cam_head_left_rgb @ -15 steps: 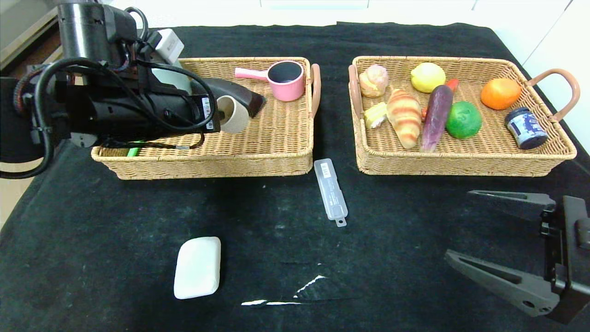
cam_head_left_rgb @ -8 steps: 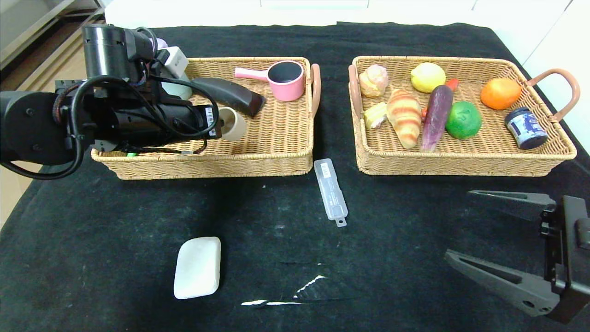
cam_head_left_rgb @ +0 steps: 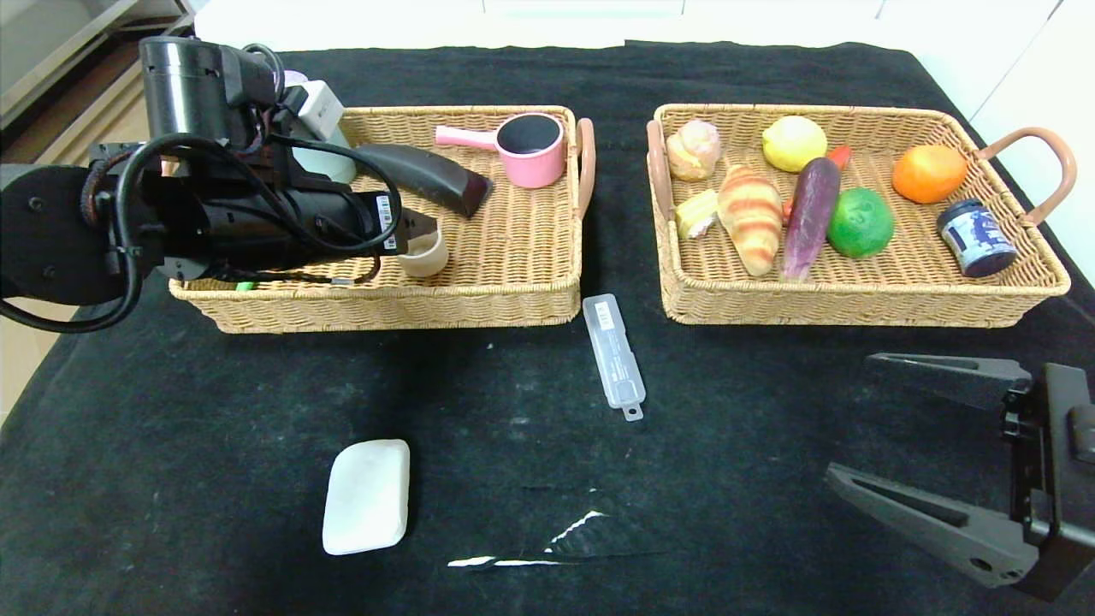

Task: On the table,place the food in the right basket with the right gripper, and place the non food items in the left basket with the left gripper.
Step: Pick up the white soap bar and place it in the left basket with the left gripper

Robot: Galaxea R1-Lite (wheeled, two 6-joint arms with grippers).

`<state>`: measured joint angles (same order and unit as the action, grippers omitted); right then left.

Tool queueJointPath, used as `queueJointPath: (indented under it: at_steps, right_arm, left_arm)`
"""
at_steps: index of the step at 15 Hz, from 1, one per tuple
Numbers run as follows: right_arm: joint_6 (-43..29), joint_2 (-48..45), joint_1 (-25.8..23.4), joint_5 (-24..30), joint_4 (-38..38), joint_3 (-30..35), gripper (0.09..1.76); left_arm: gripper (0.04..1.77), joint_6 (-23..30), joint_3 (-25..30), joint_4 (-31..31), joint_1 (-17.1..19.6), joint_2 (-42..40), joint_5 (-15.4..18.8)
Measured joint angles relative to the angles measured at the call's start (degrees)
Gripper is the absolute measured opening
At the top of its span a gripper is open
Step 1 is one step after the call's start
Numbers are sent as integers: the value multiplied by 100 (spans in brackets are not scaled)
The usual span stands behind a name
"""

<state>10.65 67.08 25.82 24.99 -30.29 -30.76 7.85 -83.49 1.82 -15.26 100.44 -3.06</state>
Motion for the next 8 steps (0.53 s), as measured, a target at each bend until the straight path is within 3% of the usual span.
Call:
queueJointPath:
  at_steps: [4,8]
  right_arm:
    - [-2,0,0,-2,1,0,171]
    - [0,0,0,-9,0,0,171]
  left_arm:
    - [139,-15,240,-116,-66,-273,-60]
    - [152,-13,651,-845,-286,-857,-333]
